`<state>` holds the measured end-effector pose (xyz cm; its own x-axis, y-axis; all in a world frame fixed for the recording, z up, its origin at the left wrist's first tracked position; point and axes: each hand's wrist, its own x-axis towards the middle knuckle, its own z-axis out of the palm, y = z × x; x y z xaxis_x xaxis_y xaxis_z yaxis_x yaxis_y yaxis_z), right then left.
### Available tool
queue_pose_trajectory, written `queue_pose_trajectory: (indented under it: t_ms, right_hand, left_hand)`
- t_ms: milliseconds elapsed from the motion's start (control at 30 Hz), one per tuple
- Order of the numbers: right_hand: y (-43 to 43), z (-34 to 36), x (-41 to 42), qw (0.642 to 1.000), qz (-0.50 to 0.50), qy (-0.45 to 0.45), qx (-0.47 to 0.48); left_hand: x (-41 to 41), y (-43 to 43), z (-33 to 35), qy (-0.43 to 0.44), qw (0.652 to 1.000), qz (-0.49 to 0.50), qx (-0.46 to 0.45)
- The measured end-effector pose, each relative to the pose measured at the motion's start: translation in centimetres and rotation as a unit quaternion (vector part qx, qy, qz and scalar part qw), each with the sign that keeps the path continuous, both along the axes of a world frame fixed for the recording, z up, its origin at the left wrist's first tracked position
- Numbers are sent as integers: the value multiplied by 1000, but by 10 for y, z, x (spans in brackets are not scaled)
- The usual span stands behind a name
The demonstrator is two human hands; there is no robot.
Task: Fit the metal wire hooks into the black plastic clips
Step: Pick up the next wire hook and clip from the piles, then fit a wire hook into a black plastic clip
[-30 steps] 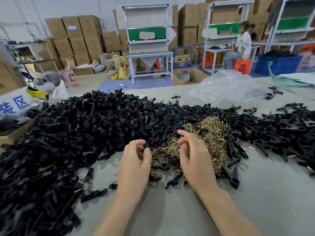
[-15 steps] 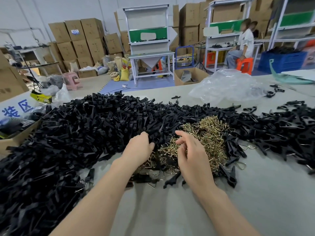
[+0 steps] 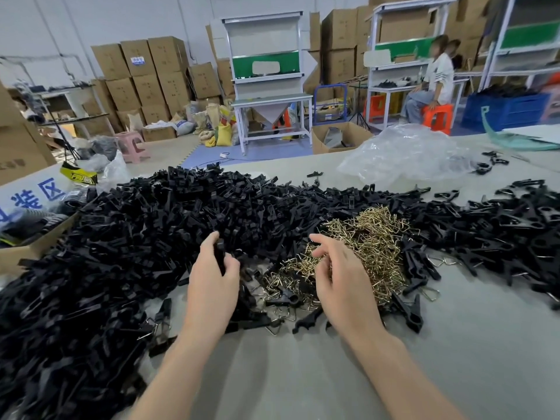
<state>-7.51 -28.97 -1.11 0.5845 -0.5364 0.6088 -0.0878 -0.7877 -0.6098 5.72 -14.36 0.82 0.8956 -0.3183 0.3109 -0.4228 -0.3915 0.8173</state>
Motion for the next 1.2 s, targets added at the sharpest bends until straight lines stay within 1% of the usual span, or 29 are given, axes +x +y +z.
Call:
queue_pose_trajectory:
  t_ms: [200,300,333,367,433,467,600,700,833,900,967,1033,1133,1200]
  right_hand:
    - [-1,-2,2,1000,14,7,-24]
    - [2,-3,3,999,41,-18,-9]
    - [4,-3,4,997,62,-35,20]
    - [6,-1,5,992,92,-48,69]
    - [10,1,7,967,169,-45,184]
    - [12,1,8,954,198,-37,224]
    - [17,2,11,919,253,-27,301]
    - [16,4,12,902,265,-54,336]
    - [13,5,12,860,289,-95,410]
    - [11,4,13,841,285,-106,448]
    - [9,4,16,816,268,-134,495]
    - [5,2,18,799,239,-160,528]
    - [0,0,18,790,221,-172,545]
    - [-1,0,16,796,228,-162,537]
  left_hand:
    - [-15,-4,-9,-73,996,-41,-14]
    - [-27,-6,-8,-82,992,-52,-76]
    - [-34,-8,-8,-79,990,-67,-93]
    - [-41,-12,-9,-82,988,-87,-100]
    - [-57,-18,-12,-113,982,-128,-77]
    - [-61,-20,-13,-133,980,-138,-61]
    - [-61,-23,-18,-159,979,-123,-33]
    - [-60,-22,-19,-163,977,-131,-36]
    - [-60,-24,-19,-143,977,-154,-45]
    - [-61,-25,-19,-126,978,-156,-60]
    - [-60,-24,-19,-94,982,-143,-85]
    - [-59,-23,-19,-47,984,-126,-115]
    - [-60,-24,-15,28,978,-137,-154]
    - [-59,-25,-12,71,971,-146,-177]
